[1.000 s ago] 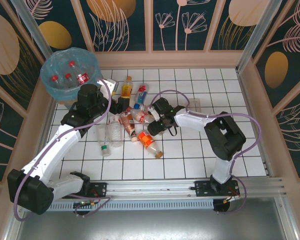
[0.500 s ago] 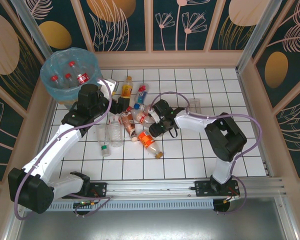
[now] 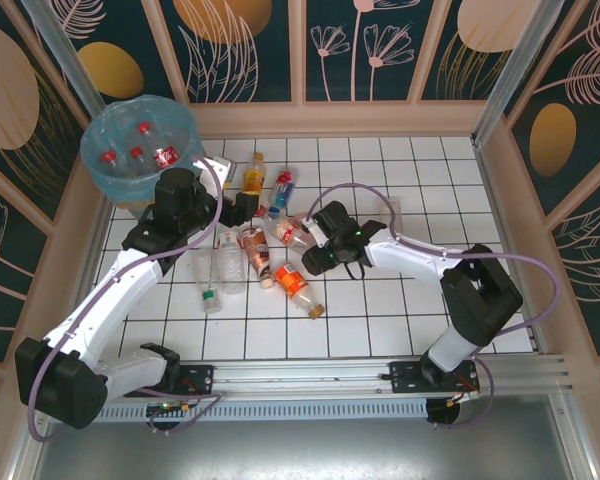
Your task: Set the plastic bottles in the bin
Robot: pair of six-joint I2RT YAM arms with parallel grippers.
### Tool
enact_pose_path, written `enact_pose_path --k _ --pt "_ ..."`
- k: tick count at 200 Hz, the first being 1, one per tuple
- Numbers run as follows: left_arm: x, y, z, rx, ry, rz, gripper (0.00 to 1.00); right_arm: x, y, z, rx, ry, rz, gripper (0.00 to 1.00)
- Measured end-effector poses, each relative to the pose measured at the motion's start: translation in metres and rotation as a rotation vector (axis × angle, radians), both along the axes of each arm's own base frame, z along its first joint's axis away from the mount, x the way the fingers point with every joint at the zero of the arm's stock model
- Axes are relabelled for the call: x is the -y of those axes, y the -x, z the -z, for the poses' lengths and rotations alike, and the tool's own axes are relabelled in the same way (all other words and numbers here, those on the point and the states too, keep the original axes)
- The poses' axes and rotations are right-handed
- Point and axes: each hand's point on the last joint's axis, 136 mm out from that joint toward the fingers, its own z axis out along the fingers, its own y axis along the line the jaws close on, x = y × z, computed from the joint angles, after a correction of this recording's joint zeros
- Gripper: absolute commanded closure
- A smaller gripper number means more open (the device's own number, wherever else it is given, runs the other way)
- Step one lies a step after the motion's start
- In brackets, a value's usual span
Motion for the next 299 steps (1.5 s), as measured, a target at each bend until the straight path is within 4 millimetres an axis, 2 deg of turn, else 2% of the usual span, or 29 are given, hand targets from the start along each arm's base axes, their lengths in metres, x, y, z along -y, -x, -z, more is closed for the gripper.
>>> enact_pose_path --k 31,69,108,129,150,174,222,258,299 --pt "-0.004 0.0 0.004 -0.009 0.006 -0.025 0.21 -0.002 0.006 -0.021 0.038 -0.044 -0.004 0.5" --pt "-0.009 -0.006 0.002 -0.051 0.065 -0.102 0.22 -0.002 0.015 -0.063 0.135 -0.158 -0.011 0.5" --pt "-0.007 -0.011 -0.027 -0.104 0.241 -0.161 0.22 -0.001 0.022 -0.11 0.243 -0.308 -0.02 0.5" --pt "0.0 -0.005 -0.045 -0.132 0.361 -0.136 0.24 -0.001 0.028 -0.134 0.296 -0.384 -0.037 0.5" --pt "0.011 0.005 -0.064 -0.155 0.469 -0.074 0.25 -0.003 0.029 -0.15 0.329 -0.432 -0.051 0.51" --pt "0.02 0.013 -0.075 -0.181 0.539 -0.014 0.28 -0.006 0.031 -0.154 0.331 -0.455 -0.068 0.51" --pt "0.027 0.02 -0.078 -0.232 0.584 0.032 0.41 -0.01 0.044 -0.164 0.333 -0.524 -0.124 0.51" --pt "0.03 0.022 -0.08 -0.237 0.594 0.049 0.44 -0.014 0.053 -0.161 0.3 -0.543 -0.164 0.51" --pt "0.03 0.022 -0.081 -0.24 0.602 0.05 0.66 -0.016 0.058 -0.161 0.286 -0.553 -0.18 0.51"
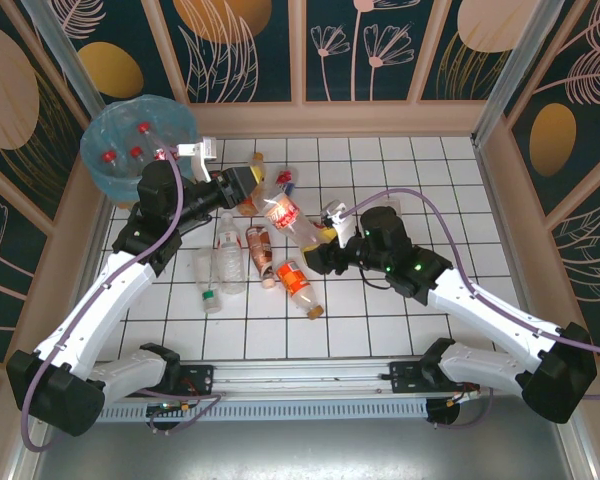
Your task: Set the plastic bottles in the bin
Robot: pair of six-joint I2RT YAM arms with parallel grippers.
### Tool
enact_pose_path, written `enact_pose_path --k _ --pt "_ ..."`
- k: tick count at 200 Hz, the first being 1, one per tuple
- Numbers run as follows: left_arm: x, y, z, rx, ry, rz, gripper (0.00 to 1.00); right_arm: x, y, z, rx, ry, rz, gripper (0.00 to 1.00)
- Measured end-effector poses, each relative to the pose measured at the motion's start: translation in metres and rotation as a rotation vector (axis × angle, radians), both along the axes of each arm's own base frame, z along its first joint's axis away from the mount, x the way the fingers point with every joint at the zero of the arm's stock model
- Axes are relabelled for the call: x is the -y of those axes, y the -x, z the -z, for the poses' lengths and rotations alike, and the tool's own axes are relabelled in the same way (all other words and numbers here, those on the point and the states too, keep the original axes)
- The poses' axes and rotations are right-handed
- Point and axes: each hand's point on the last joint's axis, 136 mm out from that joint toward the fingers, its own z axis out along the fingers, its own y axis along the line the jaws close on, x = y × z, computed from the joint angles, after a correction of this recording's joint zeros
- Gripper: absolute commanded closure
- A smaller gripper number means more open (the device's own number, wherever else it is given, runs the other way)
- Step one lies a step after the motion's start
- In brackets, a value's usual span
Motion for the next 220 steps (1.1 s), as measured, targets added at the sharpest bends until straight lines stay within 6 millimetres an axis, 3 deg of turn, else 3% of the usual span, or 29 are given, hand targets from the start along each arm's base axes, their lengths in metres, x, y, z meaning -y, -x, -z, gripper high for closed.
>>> enact_pose_path --k 39,88,102,122,151,175,196,220 --pt "-0.001 -0.001 -0.001 -0.009 0.011 -0.015 1.0 0.0 0.0 0.0 0.002 0.002 0.005 0.37" --pt "-0.01 -0.007 -0.006 -0.002 -0.01 -0.079 1.0 -0.001 -0.004 -0.008 0.032 -0.015 0.057 0.02" --pt "-0.016 -0.01 -0.019 0.024 -0.031 -0.117 1.0 -0.003 -0.005 -0.014 0.047 -0.021 0.07 0.01" --pt "-0.03 -0.012 -0.06 0.118 -0.06 -0.196 1.0 -0.009 -0.006 -0.032 0.084 -0.041 0.074 0.01" --pt "-0.06 -0.005 -0.151 0.339 -0.087 -0.347 1.0 -0.028 -0.006 -0.062 0.164 -0.069 0.05 0.01" --pt "-0.089 0.006 -0.216 0.486 -0.106 -0.491 1.0 -0.047 -0.005 -0.068 0.19 -0.056 0.01 0.01" --pt "-0.112 0.008 -0.249 0.55 -0.148 -0.618 1.0 -0.067 -0.002 -0.069 0.197 -0.046 -0.033 0.01" --pt "-0.141 0.0 -0.26 0.558 -0.241 -0.783 1.0 -0.096 0.001 -0.08 0.217 -0.056 -0.081 0.01"
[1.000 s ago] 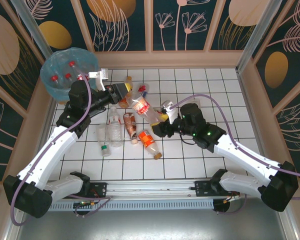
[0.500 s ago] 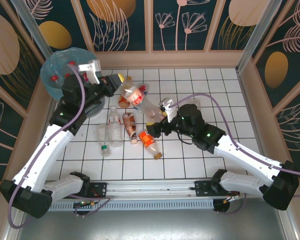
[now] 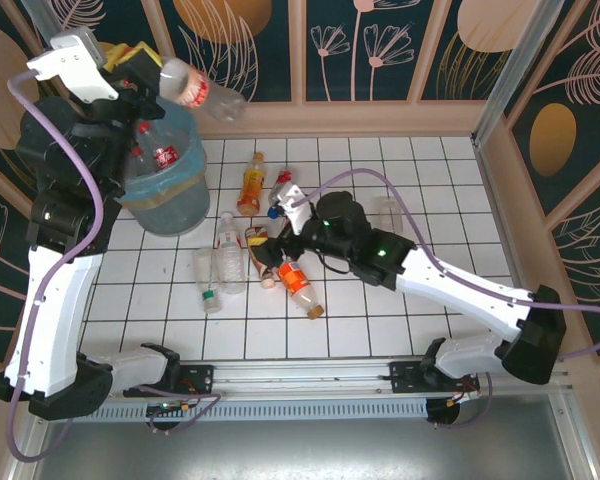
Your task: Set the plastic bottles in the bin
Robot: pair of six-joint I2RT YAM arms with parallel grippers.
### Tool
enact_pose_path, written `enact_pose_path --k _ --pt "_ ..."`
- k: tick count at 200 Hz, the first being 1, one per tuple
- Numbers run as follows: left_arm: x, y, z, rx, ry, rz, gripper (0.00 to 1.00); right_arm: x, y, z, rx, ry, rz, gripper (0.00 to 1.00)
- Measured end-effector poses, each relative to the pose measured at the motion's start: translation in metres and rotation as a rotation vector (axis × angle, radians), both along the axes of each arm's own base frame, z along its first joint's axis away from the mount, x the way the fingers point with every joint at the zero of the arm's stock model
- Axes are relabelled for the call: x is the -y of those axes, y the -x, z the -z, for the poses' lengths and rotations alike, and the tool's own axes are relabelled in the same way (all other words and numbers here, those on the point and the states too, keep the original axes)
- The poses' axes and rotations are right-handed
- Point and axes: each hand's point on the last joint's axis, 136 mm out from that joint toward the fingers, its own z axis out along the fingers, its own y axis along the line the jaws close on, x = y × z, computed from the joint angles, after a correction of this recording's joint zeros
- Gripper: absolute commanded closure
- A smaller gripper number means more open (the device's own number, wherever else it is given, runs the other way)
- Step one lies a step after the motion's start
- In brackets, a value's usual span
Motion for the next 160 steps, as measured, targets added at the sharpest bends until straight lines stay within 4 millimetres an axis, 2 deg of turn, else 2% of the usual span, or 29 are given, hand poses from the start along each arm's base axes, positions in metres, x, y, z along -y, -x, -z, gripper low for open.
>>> enact_pose_path --k 18,36,56,76,96,123,160 --pt "-0.023 -0.01 0.004 -0.032 -0.039 -0.13 1.0 -0.021 0.001 -0.016 0.017 -0.028 -0.025 0.01" --pt "-0.055 -0.023 0.012 -0.08 -0.073 -0.258 1.0 -0.035 0.005 -0.028 0.042 -0.055 -0.047 0.01" --pt "-0.087 -0.039 0.021 -0.135 -0.1 -0.373 1.0 -0.041 0.012 -0.028 0.043 -0.057 -0.066 0.01" --pt "-0.105 -0.057 0.038 -0.197 -0.123 -0.422 1.0 -0.045 0.015 -0.023 0.038 -0.048 -0.071 0.01" --pt "-0.117 -0.075 0.065 -0.27 -0.142 -0.424 1.0 -0.046 0.017 -0.021 0.039 -0.042 -0.064 0.01" --pt "-0.124 -0.095 0.114 -0.379 -0.158 -0.401 1.0 -0.048 0.02 -0.016 0.04 -0.031 -0.057 0.01" --pt "-0.115 -0.116 0.19 -0.518 -0.184 -0.323 1.0 -0.049 0.028 0.005 0.023 0.008 -0.07 0.01"
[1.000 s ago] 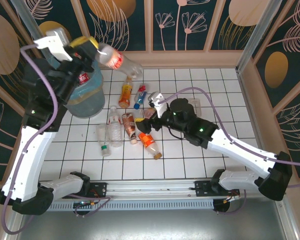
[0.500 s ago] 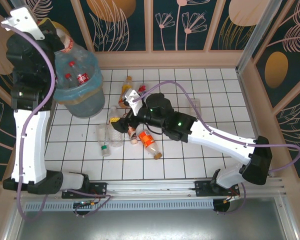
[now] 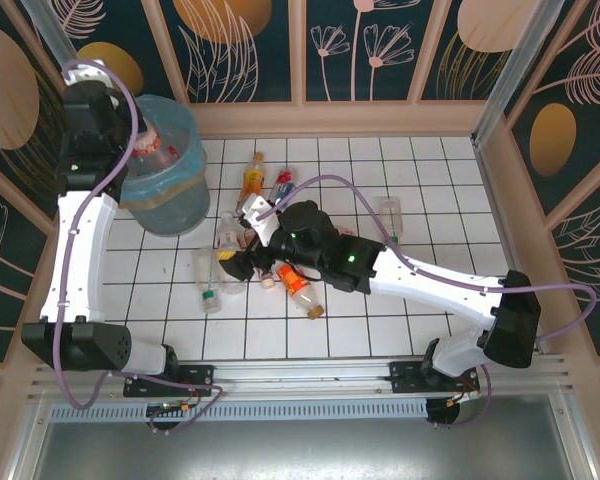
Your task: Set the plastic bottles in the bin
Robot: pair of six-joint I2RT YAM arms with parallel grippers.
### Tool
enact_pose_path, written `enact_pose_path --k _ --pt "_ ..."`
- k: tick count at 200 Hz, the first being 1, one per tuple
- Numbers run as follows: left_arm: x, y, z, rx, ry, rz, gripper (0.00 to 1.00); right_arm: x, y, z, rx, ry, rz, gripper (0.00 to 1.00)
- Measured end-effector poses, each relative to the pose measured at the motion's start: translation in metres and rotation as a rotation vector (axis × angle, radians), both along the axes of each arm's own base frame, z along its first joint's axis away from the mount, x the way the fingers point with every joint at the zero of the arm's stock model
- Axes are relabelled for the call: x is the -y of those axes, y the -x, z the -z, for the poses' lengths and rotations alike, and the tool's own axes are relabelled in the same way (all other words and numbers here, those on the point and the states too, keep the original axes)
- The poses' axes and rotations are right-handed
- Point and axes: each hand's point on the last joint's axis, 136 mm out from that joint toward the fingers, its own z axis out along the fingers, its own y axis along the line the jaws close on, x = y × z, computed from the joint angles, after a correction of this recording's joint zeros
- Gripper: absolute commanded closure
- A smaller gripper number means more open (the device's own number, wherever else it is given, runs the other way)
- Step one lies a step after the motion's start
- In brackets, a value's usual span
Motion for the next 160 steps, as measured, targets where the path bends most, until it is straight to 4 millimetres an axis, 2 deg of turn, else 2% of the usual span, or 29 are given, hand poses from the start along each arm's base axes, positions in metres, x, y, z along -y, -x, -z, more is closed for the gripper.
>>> enact_pose_path --k 24,37,53,80,110,127,135,145,160 --pt "0.005 -0.005 0.05 -0.072 0.006 0.033 1.0 -0.001 0.003 0.005 -0.003 0.009 -0.004 0.01" --pt "0.006 -0.006 0.07 -0.098 0.003 0.042 1.0 -0.001 0.004 0.005 0.002 0.01 -0.003 0.01" --pt "0.005 -0.008 0.08 -0.104 0.002 0.047 1.0 -0.002 0.006 0.005 0.011 0.014 -0.007 0.01" --pt "0.008 -0.012 0.078 -0.075 0.004 0.067 1.0 -0.004 0.011 0.004 0.019 0.015 -0.018 0.01" --pt "0.011 -0.017 0.083 -0.069 0.009 0.087 0.86 -0.007 0.014 0.007 0.019 0.022 -0.022 0.01" --pt "0.012 -0.019 0.091 -0.082 0.011 0.089 0.82 -0.009 0.017 0.01 0.02 0.029 -0.029 0.01" --pt "0.011 -0.019 0.095 -0.09 0.011 0.088 0.75 -0.01 0.017 0.011 0.021 0.031 -0.032 0.01" --pt "0.011 -0.019 0.099 -0.099 0.01 0.088 0.57 -0.01 0.017 0.011 0.024 0.034 -0.028 0.01" --pt "0.011 -0.018 0.104 -0.109 0.011 0.09 0.5 -0.01 0.015 0.013 0.026 0.038 -0.019 0.01"
